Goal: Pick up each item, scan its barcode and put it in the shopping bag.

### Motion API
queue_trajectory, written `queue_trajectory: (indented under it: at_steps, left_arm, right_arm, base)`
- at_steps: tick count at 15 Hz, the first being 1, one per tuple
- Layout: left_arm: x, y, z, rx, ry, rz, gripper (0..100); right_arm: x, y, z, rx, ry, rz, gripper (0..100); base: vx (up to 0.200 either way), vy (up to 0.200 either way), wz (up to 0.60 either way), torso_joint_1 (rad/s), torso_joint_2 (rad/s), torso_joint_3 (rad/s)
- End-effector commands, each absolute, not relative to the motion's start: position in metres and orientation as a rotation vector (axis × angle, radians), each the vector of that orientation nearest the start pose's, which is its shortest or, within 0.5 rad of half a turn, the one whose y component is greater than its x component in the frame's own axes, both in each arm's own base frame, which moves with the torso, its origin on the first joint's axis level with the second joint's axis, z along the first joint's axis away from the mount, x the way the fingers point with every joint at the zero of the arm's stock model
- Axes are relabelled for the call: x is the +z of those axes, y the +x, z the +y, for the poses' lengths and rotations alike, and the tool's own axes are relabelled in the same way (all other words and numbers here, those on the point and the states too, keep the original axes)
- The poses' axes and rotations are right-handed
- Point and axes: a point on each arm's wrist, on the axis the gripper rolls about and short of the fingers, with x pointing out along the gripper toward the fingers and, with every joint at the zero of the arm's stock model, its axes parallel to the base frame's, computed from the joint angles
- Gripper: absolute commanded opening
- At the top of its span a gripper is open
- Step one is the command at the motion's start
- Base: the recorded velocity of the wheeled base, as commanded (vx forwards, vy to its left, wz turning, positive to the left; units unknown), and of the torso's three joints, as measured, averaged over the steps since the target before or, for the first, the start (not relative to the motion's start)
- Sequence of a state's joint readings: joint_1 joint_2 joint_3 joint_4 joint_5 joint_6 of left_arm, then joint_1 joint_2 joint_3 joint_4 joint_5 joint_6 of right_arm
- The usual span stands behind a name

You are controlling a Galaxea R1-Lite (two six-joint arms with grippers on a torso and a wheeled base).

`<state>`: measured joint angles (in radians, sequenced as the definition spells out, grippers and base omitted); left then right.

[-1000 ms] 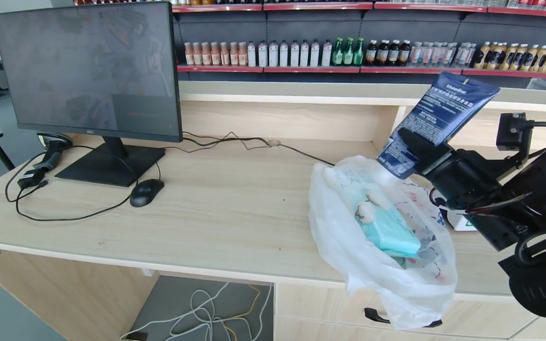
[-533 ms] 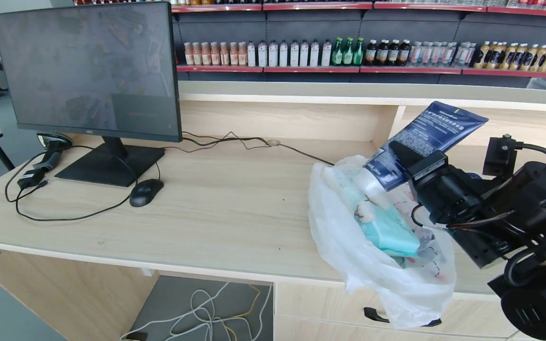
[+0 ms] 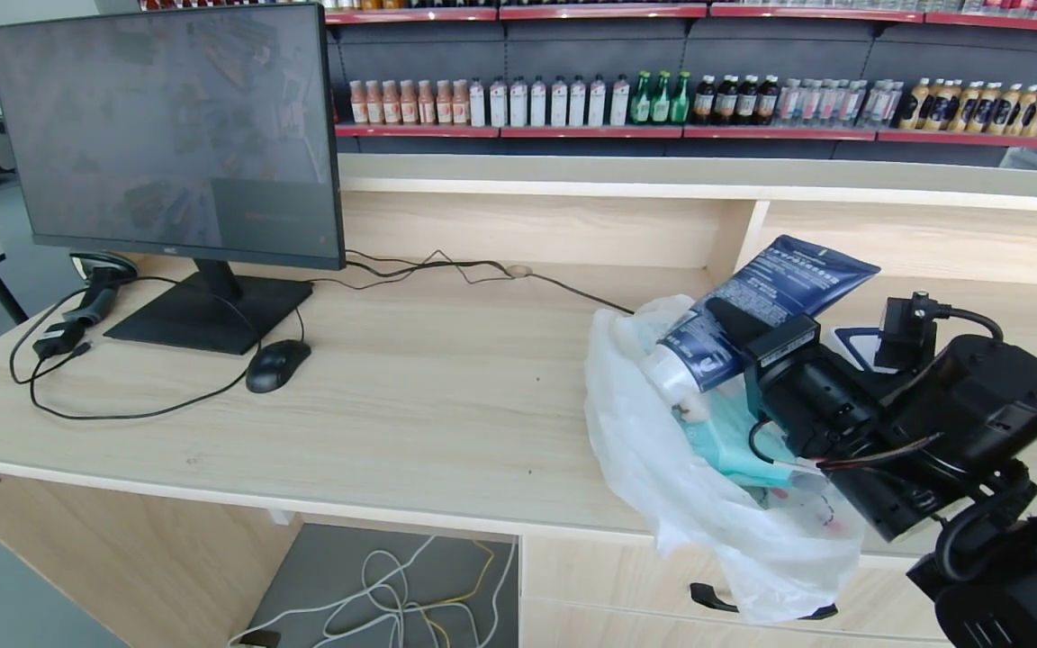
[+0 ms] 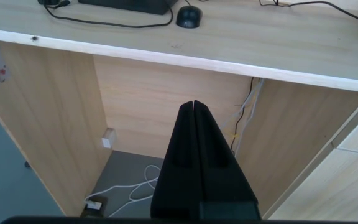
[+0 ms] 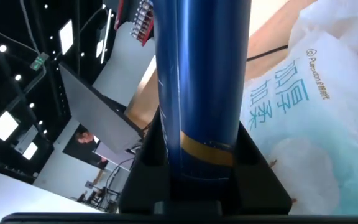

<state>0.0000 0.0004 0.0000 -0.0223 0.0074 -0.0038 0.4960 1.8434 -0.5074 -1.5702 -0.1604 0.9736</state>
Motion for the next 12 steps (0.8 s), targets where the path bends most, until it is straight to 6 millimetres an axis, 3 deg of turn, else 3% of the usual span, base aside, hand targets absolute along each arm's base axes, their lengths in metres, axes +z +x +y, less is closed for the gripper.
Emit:
queue_trajectory:
  at_steps: [1,8,12]
  left_arm:
    - [0.078,-0.023,0.000,0.008,-0.005,-0.021,0]
    - [0.078,-0.023,0.000,0.008,-0.005,-0.021,0]
    - [0.078,-0.023,0.000,0.008,-0.005,-0.020,0]
  right_arm:
    - [0.150,0.265,0.140,0.407,1.038,-0.010,0]
    - [0.149,0.264,0.144,0.417,1.045,0.004,0]
    - [0.143,0.251,0.155,0.454,1.035,0.060,0]
  base:
    - [0.000,0.000,0.00,0.000,0.00,0.000]
    - [0.000,0.000,0.00,0.000,0.00,0.000]
    - [0.000,0.000,0.00,0.000,0.00,0.000]
